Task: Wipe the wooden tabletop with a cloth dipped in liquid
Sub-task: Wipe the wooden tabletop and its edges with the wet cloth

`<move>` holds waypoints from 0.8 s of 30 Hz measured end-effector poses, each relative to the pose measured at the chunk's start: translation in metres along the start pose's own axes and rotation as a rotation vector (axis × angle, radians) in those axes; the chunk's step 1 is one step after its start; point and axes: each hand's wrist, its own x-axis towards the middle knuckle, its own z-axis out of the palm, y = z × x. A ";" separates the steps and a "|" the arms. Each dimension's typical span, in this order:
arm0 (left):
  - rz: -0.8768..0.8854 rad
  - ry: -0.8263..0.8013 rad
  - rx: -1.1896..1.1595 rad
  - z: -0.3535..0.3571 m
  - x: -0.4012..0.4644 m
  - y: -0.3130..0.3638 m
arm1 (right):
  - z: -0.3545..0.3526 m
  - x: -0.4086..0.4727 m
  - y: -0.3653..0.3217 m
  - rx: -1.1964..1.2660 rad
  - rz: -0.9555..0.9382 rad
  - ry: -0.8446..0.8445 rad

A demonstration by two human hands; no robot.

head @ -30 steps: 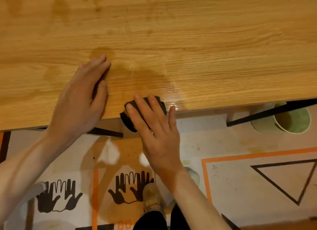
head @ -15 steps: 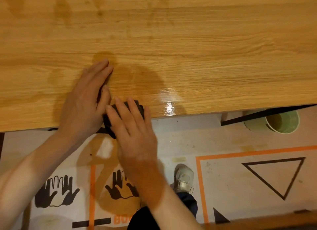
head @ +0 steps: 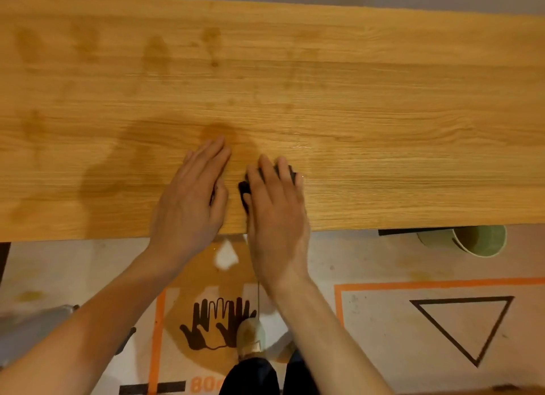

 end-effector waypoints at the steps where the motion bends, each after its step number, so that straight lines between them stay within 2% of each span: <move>1: -0.002 -0.005 -0.001 0.000 0.000 0.000 | -0.007 0.004 0.013 0.023 -0.030 -0.045; 3: -0.004 -0.007 -0.002 0.001 -0.001 0.000 | -0.029 0.007 0.055 0.050 -0.002 -0.105; 6: 0.020 -0.009 0.006 0.002 -0.003 -0.001 | -0.061 0.011 0.123 0.062 0.269 -0.021; 8: 0.022 -0.007 0.004 0.002 -0.002 -0.001 | -0.063 0.018 0.127 0.083 0.425 0.051; 9: 0.021 -0.008 0.001 0.001 -0.001 -0.002 | -0.057 0.021 0.113 0.084 0.430 0.072; 11: 0.014 -0.014 0.000 0.000 0.000 -0.002 | -0.034 0.027 0.070 0.076 0.300 0.079; 14: 0.009 -0.032 0.007 0.000 0.000 -0.002 | 0.001 0.033 0.011 0.128 0.037 -0.025; 16: 0.012 -0.042 0.006 0.000 0.000 -0.001 | 0.001 0.036 0.016 0.129 -0.127 -0.102; 18: 0.011 -0.041 -0.011 -0.001 0.001 -0.001 | -0.017 0.042 0.055 0.134 -0.143 -0.155; 22: 0.018 -0.044 -0.052 -0.002 0.001 0.000 | -0.058 0.057 0.143 0.123 0.225 -0.030; 24: -0.012 -0.048 -0.055 -0.003 0.002 0.000 | -0.051 0.065 0.134 0.114 0.328 0.034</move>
